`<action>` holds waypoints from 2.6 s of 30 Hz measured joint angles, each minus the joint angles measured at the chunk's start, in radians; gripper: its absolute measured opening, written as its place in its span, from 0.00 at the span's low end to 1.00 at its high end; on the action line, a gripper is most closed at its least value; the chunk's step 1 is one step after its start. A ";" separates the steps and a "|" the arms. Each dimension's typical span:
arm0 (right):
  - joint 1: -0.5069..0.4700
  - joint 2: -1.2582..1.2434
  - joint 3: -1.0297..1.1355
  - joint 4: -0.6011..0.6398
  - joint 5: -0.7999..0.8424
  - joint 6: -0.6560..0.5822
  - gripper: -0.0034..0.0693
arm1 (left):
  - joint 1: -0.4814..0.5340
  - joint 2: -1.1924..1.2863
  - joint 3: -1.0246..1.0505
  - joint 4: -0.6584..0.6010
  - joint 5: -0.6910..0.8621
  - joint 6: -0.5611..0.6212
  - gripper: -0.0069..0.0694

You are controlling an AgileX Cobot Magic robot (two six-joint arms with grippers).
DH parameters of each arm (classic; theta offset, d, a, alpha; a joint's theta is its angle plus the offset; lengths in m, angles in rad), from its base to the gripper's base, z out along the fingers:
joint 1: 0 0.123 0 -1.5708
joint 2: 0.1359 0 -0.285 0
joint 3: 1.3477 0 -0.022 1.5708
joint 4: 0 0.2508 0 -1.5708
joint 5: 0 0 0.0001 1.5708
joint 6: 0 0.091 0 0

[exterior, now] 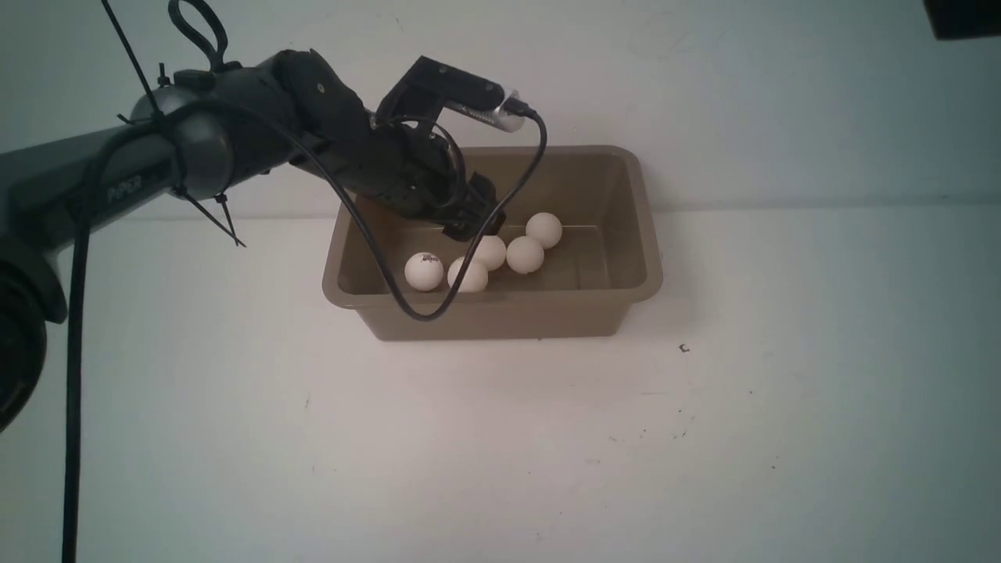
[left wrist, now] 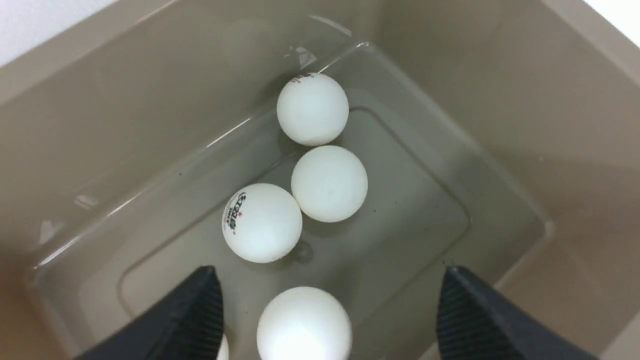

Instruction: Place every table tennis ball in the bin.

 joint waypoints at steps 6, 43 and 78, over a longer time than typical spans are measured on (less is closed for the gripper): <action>0.000 0.000 0.000 0.000 0.000 0.000 0.68 | 0.003 -0.039 -0.005 0.008 0.056 -0.014 0.57; 0.000 -0.617 0.470 -0.237 -0.074 0.053 0.03 | 0.009 -1.415 0.941 0.128 -0.074 -0.069 0.09; 0.000 -1.020 1.165 -0.154 -0.446 0.132 0.02 | 0.009 -1.717 1.296 0.082 -0.173 -0.070 0.09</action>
